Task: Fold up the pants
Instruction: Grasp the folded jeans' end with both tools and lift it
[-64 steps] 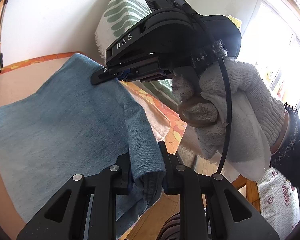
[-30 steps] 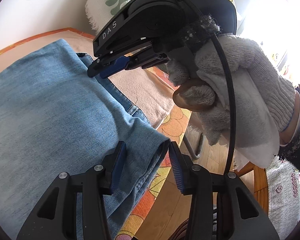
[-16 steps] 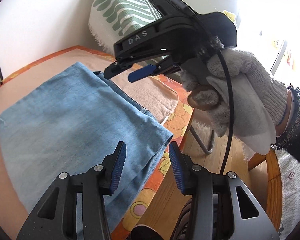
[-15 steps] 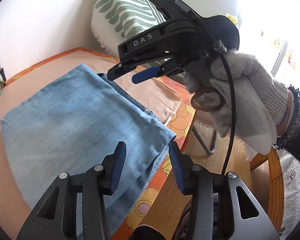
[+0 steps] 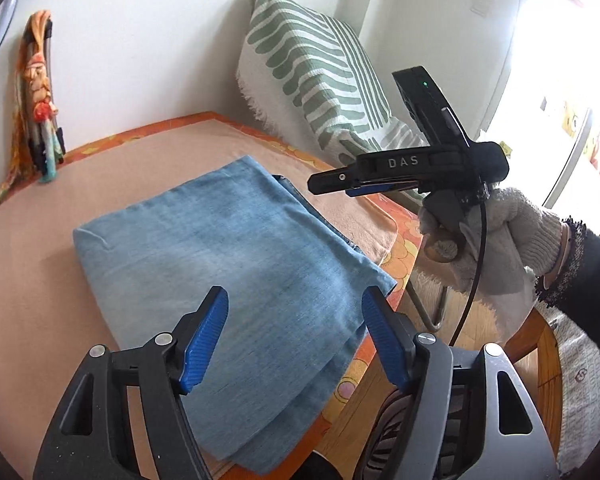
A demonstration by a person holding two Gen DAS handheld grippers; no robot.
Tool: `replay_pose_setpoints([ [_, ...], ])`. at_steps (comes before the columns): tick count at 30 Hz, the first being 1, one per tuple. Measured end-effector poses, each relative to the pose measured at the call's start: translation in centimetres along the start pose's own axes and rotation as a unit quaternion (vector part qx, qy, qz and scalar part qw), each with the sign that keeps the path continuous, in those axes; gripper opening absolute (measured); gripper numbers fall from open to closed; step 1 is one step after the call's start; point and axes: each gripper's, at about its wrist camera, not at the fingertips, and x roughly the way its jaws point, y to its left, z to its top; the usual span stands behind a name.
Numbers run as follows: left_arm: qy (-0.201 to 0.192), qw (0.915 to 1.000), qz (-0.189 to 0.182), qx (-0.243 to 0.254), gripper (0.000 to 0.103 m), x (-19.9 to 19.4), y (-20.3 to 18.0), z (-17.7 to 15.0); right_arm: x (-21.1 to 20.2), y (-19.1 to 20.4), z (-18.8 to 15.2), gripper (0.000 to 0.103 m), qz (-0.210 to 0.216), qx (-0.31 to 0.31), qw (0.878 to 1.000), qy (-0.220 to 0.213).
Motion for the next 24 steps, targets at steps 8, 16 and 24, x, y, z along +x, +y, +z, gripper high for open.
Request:
replay_pose_setpoints([
  [8,0.019,0.9913,0.010,-0.130,0.071,-0.6,8.0,-2.2,1.4,-1.1,0.2,0.094,0.017,-0.007,1.000,0.019],
  [16,0.027,0.9699,-0.012,-0.242,0.071,0.2,13.0,-3.9,4.6,-3.5,0.5,0.094,0.040,0.025,0.998,0.052],
  [24,0.038,0.9587,-0.041,-0.279,0.071,2.2,13.8,-4.2,7.5,-5.6,0.5,0.094,0.067,0.041,0.994,0.074],
])
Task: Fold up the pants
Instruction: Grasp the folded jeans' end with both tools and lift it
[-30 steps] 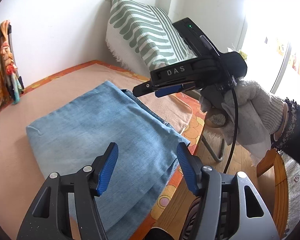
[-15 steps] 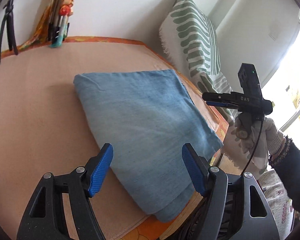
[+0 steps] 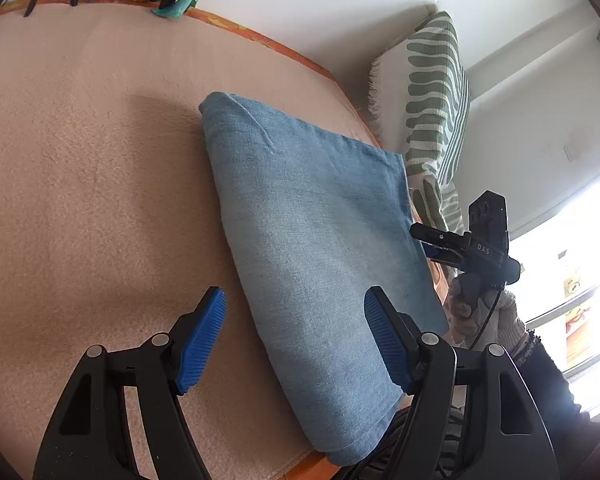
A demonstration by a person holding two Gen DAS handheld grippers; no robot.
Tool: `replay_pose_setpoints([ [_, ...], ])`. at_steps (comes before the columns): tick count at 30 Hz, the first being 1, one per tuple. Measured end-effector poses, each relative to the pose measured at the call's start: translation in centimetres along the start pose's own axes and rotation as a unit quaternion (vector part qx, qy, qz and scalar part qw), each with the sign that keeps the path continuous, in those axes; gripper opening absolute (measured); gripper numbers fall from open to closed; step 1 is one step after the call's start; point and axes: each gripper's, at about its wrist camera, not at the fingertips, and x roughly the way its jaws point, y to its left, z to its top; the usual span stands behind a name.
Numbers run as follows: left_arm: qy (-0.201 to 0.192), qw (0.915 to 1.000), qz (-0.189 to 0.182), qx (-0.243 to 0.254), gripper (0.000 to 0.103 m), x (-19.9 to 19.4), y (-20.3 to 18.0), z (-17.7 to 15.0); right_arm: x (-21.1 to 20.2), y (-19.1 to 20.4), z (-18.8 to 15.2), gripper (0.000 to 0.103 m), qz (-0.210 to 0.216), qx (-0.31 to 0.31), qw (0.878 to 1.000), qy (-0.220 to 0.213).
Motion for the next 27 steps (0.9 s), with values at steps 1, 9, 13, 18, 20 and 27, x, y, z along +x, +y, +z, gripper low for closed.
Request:
replay_pose_setpoints([
  [1,0.002,1.0000,0.000,0.000,0.071,0.2,0.0,0.0,0.0,-0.1,0.1,0.094,0.004,-0.002,1.000,-0.006],
  [9,0.013,0.9998,-0.012,-0.008,0.071,1.4,0.3,-0.2,0.4,0.2,0.6,0.094,0.046,-0.019,0.999,-0.005],
  [13,0.012,0.9997,-0.022,-0.009,0.071,1.6,0.3,-0.1,0.9,1.1,0.3,0.090,0.074,-0.036,0.996,0.013],
  [18,0.008,0.9994,-0.033,-0.012,0.070,2.2,0.0,0.5,1.3,2.2,0.0,0.084,0.057,-0.069,0.996,0.007],
  [20,0.006,0.9994,-0.034,-0.010,0.069,2.4,-0.1,0.6,1.4,2.4,0.0,0.079,0.059,-0.064,0.996,0.003],
  [27,0.003,0.9993,-0.036,-0.011,0.058,3.2,-0.3,1.0,1.2,2.8,-0.5,0.046,0.047,-0.058,0.997,-0.008],
])
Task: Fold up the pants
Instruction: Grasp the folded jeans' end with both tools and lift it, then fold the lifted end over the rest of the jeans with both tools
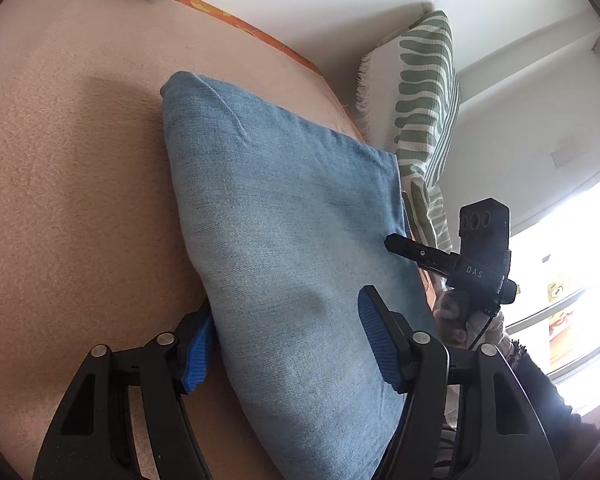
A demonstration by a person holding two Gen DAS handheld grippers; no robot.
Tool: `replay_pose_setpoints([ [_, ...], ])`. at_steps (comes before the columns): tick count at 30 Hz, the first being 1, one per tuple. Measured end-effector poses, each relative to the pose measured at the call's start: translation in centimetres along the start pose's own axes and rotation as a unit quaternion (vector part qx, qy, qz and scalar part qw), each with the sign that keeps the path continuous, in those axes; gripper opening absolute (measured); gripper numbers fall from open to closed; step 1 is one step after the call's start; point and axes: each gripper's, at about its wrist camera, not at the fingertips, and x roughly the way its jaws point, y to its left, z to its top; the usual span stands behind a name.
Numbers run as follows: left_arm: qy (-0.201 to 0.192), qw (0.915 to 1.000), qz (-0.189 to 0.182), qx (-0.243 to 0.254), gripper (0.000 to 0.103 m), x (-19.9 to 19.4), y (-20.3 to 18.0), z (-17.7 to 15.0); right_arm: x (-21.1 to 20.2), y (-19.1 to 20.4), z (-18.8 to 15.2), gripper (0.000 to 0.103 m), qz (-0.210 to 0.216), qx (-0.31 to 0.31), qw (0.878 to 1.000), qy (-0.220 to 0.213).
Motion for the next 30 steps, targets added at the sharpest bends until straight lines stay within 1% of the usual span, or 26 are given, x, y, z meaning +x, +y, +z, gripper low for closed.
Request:
replay_pose_setpoints([
  [1,-0.001,1.0000,0.003,-0.001,0.052,0.1,0.1,0.0,-0.2,0.1,0.0,0.042,-0.001,0.001,1.000,-0.003],
  [2,-0.002,1.0000,0.004,-0.004,0.049,0.2,0.2,0.1,-0.4,0.3,0.0,0.035,-0.005,-0.003,1.000,-0.005],
  [3,-0.003,1.0000,0.004,-0.005,0.045,0.3,0.2,0.1,-0.6,0.5,0.0,0.033,-0.010,-0.007,1.000,-0.005],
  [5,-0.004,1.0000,0.007,-0.001,0.042,0.3,0.1,0.1,-0.7,0.9,0.1,0.032,-0.019,-0.014,1.000,-0.004],
  [8,-0.005,1.0000,0.008,0.001,0.041,0.4,0.1,0.1,-0.6,0.5,0.2,0.033,-0.012,-0.009,1.000,0.001],
  [9,-0.004,1.0000,0.007,0.002,0.041,0.5,0.1,0.1,-0.5,0.2,0.3,0.039,-0.007,-0.003,1.000,0.003],
  [11,-0.002,1.0000,0.007,0.002,0.041,0.7,0.2,0.1,-0.2,-0.5,0.3,0.045,0.002,0.025,1.000,0.004],
  [13,-0.003,0.9999,0.012,0.005,0.041,0.8,0.0,0.1,0.2,-0.4,0.3,0.045,-0.002,0.027,1.000,-0.001],
  [14,-0.003,0.9998,0.016,0.011,0.041,0.9,-0.2,0.1,0.2,0.0,0.2,0.043,-0.010,0.020,1.000,-0.005],
  [17,-0.006,0.9992,0.025,0.029,0.038,0.9,-0.9,0.1,-0.1,1.2,0.1,0.031,-0.036,-0.009,0.999,-0.008],
  [18,-0.009,0.9991,0.026,0.032,0.035,0.8,-1.1,0.1,-0.3,1.6,0.1,0.027,-0.046,-0.015,0.999,-0.009],
  [21,-0.018,0.9987,0.024,0.040,0.027,0.5,-1.4,0.3,-0.9,2.6,0.3,0.022,-0.070,-0.028,0.997,-0.012],
  [25,-0.026,0.9977,0.025,0.058,0.023,0.0,-2.1,0.4,-1.9,4.3,0.5,0.020,-0.090,-0.050,0.994,-0.021],
  [30,-0.035,0.9965,0.018,0.075,0.021,-0.8,-3.1,0.5,-3.4,6.7,0.7,0.019,-0.099,-0.079,0.991,-0.033],
])
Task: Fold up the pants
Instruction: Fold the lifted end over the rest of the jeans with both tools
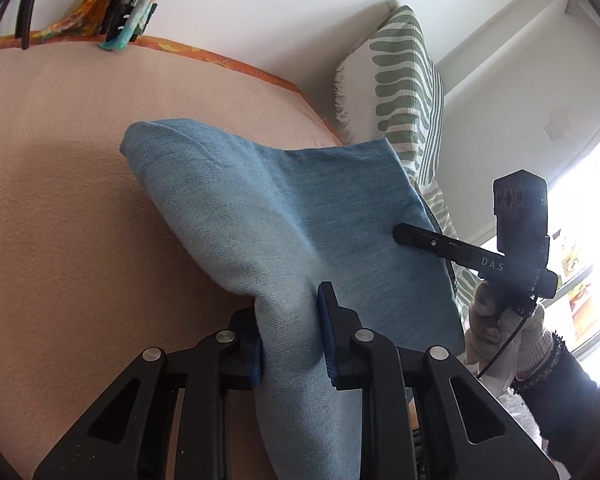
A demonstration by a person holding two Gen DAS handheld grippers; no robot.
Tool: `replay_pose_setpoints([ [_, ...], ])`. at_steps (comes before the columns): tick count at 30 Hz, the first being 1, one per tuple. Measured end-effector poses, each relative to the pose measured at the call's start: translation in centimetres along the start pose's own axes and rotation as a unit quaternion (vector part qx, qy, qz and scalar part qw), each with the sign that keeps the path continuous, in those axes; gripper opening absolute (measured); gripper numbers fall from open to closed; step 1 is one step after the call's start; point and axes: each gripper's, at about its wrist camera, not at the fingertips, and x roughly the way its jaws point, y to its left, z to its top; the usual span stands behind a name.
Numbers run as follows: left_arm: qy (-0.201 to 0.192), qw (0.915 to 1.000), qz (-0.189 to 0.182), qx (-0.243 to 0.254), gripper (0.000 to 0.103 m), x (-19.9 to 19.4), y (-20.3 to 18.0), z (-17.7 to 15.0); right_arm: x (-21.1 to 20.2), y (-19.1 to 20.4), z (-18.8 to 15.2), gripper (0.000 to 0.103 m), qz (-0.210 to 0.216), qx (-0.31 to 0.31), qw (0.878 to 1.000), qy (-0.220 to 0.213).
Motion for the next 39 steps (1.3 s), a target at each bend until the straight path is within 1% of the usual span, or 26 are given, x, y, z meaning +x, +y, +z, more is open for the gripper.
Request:
replay_pose_setpoints([
  [3,-0.005,0.9999,-0.005,0.014,0.020,-0.6,-0.8,0.2,-0.8,1.4,0.6,0.018,-0.002,-0.014,1.000,-0.008],
  [10,-0.019,0.9994,-0.015,0.024,0.019,-2.2,-1.3,1.0,-2.4,3.4,1.9,0.018,-0.003,-0.026,0.999,-0.028],
  [15,-0.034,0.9983,-0.015,0.044,0.019,-2.8,-2.2,2.9,-3.7,4.0,3.7,0.018,-0.003,-0.030,0.998,-0.048],
  [23,-0.050,0.9953,-0.010,0.082,0.019,-2.1,-3.3,7.6,-4.8,3.4,8.2,0.018,-0.011,-0.034,0.996,-0.080],
  [27,-0.056,0.9946,-0.008,0.087,0.019,-1.1,-3.2,10.3,-4.4,2.8,11.0,0.018,-0.012,-0.031,0.995,-0.092],
  [32,-0.063,0.9930,0.000,0.100,0.019,0.4,-2.6,13.9,-2.9,2.0,14.7,0.018,-0.018,-0.034,0.994,-0.099],
  [39,-0.071,0.9924,0.014,0.100,0.019,3.5,-0.3,19.2,1.0,0.4,20.6,0.017,-0.026,-0.037,0.993,-0.110],
])
